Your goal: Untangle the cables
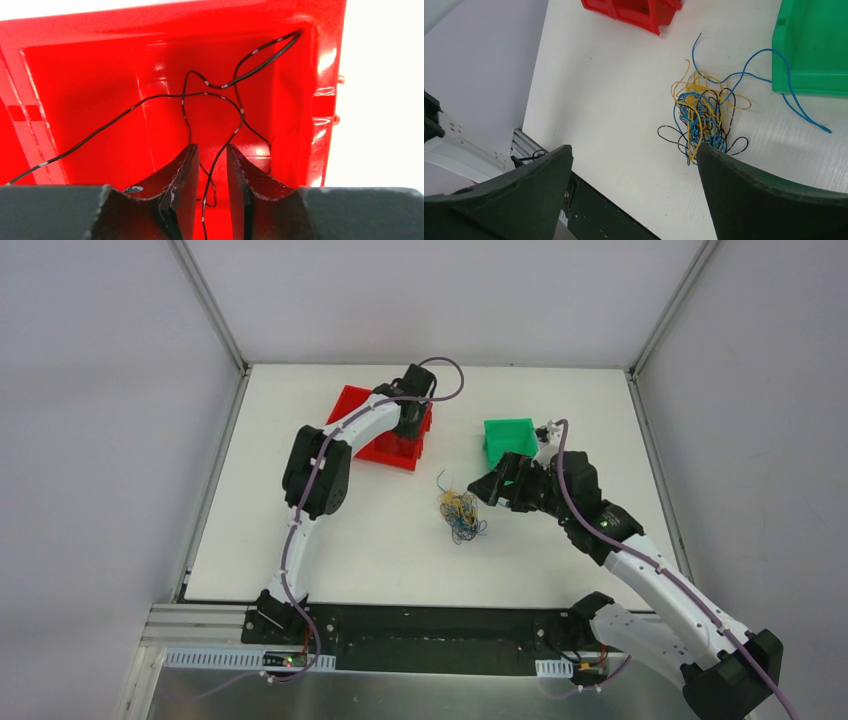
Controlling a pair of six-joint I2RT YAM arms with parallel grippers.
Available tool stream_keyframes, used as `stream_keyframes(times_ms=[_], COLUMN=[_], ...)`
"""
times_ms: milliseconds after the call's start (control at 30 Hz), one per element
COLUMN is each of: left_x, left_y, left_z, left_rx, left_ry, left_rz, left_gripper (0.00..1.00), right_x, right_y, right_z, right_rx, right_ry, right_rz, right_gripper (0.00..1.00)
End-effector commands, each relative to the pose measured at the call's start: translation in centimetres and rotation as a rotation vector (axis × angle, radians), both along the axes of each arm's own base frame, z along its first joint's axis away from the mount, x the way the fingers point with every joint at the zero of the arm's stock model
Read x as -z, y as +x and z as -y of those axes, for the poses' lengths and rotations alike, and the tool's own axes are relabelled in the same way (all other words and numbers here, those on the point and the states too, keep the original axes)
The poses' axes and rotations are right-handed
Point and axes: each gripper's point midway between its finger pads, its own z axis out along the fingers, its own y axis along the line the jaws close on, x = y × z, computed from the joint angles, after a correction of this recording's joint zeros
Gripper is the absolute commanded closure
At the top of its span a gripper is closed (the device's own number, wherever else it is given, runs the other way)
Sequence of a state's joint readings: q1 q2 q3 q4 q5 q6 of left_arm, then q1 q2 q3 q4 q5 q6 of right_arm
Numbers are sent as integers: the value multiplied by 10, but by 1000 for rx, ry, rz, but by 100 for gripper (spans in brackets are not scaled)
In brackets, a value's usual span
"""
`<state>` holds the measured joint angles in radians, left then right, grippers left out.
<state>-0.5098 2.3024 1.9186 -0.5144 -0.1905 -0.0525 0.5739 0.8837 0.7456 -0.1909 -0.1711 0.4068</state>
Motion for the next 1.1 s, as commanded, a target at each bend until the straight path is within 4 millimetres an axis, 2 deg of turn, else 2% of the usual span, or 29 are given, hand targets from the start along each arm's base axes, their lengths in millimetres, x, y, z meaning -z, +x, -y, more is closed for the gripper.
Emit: stream_keyframes(times_ms=[0, 133, 367, 500, 633, 667, 733, 800, 900, 967, 1033, 1067], left_x=[-45, -78, -126, -155, -192, -199, -207, -205, -192, -171, -154, -145], left_y=[-1, -1, -4, -11, -33, -43, -65, -91, -131, -156, -179, -187], left_z=[3, 3, 4, 6, 5, 7, 19, 36, 66, 76, 86, 88], left_rx=[8, 9, 16, 13, -56, -71, -68, -33, 41, 82, 144, 170], left_ry=[-28, -55, -108, -163, -282, -317, -366, -384, -410, -450, -510, -535], left_rz=[37, 88, 161, 197, 215, 213, 206, 202, 203, 163, 131, 125], left_gripper=[70, 64, 61, 54, 40, 35, 33, 31, 24, 12, 2, 1], right_x=[-10, -11, -12, -10, 5, 12, 29, 49, 66, 70, 71, 71], right_y=[5, 5, 4, 5, 13, 16, 23, 32, 44, 52, 56, 57], right_z=[-3, -3, -2, -1, 4, 5, 11, 24, 46, 59, 63, 64], right_rx=[1, 2, 2, 9, 53, 75, 124, 200, 354, 439, 462, 465], right_ry=[19, 21, 20, 10, -32, -54, -115, -196, -268, -290, -296, -301], right_rz=[41, 43, 46, 45, 3, -17, -69, -111, -135, -114, -94, -89], right_gripper=[2, 2, 2, 2, 2, 2, 3, 4, 5, 5, 5, 5])
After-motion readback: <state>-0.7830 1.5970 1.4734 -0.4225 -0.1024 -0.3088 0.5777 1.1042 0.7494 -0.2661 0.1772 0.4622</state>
